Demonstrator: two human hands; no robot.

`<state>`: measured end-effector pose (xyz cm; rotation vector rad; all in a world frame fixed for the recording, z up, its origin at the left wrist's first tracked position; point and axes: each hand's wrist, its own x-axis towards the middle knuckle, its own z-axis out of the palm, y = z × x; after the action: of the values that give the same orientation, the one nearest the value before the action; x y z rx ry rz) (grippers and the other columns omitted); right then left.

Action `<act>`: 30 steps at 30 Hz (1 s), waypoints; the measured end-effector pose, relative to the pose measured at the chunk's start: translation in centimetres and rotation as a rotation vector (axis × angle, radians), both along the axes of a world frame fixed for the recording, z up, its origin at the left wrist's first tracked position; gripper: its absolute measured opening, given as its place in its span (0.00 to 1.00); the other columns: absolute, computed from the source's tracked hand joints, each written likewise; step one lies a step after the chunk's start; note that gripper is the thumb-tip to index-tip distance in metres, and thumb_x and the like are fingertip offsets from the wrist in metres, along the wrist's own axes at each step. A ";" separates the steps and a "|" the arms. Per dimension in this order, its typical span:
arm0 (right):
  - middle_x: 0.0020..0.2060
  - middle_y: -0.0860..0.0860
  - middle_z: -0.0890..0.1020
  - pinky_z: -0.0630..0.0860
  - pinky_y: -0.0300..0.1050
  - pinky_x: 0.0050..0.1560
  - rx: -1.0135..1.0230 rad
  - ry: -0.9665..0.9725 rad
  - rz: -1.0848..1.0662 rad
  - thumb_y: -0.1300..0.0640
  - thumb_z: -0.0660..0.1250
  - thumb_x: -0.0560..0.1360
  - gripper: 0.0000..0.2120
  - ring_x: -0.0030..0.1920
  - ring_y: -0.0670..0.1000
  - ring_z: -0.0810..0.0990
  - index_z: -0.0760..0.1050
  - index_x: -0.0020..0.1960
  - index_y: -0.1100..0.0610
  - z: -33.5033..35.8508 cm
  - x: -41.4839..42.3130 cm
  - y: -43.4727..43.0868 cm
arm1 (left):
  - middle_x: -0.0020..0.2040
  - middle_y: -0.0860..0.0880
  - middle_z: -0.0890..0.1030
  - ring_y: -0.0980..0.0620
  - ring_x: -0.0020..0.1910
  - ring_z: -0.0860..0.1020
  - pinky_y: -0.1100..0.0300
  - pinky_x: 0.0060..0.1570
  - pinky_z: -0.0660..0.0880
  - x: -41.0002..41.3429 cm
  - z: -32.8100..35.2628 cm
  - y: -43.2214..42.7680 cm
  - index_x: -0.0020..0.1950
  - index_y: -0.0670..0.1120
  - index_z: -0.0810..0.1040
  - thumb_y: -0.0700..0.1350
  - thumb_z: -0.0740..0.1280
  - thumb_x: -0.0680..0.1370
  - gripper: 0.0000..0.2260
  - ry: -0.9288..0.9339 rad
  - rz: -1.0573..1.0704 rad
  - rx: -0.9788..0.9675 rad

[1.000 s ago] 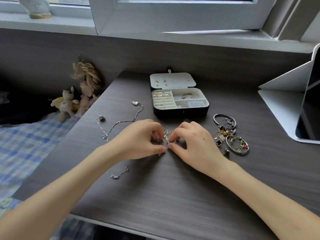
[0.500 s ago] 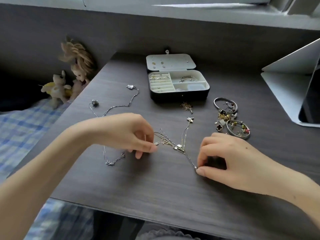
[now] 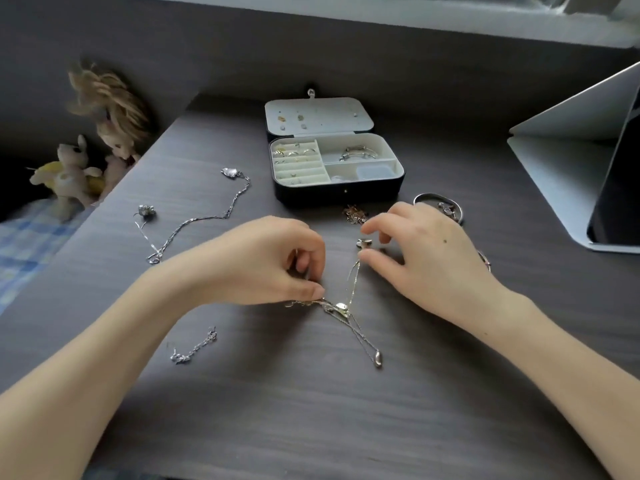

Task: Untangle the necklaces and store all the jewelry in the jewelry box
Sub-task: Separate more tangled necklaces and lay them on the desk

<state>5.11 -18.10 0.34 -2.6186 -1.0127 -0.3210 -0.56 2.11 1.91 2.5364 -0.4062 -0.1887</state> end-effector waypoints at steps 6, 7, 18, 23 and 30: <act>0.39 0.50 0.78 0.70 0.48 0.42 -0.071 0.042 -0.002 0.52 0.69 0.73 0.07 0.43 0.55 0.74 0.76 0.41 0.55 0.1 -0.3 -0.1 | 0.37 0.55 0.76 0.53 0.35 0.74 0.63 0.35 0.71 -0.1 0.0 1.7 0.41 0.56 0.76 0.53 0.70 0.67 0.06 0.088 -0.027 -0.040; 0.38 0.50 0.77 0.70 0.47 0.41 -0.087 0.027 -0.003 0.52 0.69 0.72 0.07 0.41 0.55 0.75 0.76 0.39 0.55 0.1 -0.7 -0.4 | 0.37 0.56 0.76 0.54 0.34 0.74 0.64 0.35 0.71 -0.1 0.0 1.9 0.41 0.56 0.76 0.53 0.70 0.67 0.06 0.104 -0.023 -0.045; 0.28 0.46 0.72 0.68 0.43 0.26 -0.262 -0.023 -0.078 0.46 0.65 0.66 0.11 0.31 0.53 0.74 0.69 0.30 0.51 1.7 -5.4 -4.3 | 0.34 0.56 0.77 0.55 0.31 0.73 0.67 0.31 0.67 -0.6 -0.2 0.8 0.40 0.54 0.76 0.54 0.71 0.66 0.08 0.083 -0.048 -0.044; 0.27 0.43 0.70 0.69 0.42 0.24 -0.347 0.049 -0.104 0.45 0.66 0.64 0.11 0.31 0.50 0.72 0.67 0.30 0.47 2.4 -6.5 -6.6 | 0.39 0.57 0.76 0.53 0.36 0.74 0.66 0.34 0.69 -0.9 -0.5 0.1 0.44 0.57 0.75 0.58 0.70 0.62 0.13 0.048 -0.090 -0.066; 0.35 0.40 0.74 0.71 0.42 0.40 -0.199 0.235 0.017 0.38 0.58 0.70 0.12 0.37 0.40 0.71 0.73 0.39 0.44 3.7 -5.2 -4.2 | 0.44 0.57 0.75 0.56 0.42 0.73 0.71 0.38 0.67 -0.8 -0.2 0.5 0.49 0.59 0.76 0.57 0.74 0.61 0.18 0.141 -0.136 -0.109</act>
<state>-0.14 -22.29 4.00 -2.7376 -1.0311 0.0968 -1.38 2.56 1.75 2.3728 -0.5189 -0.3834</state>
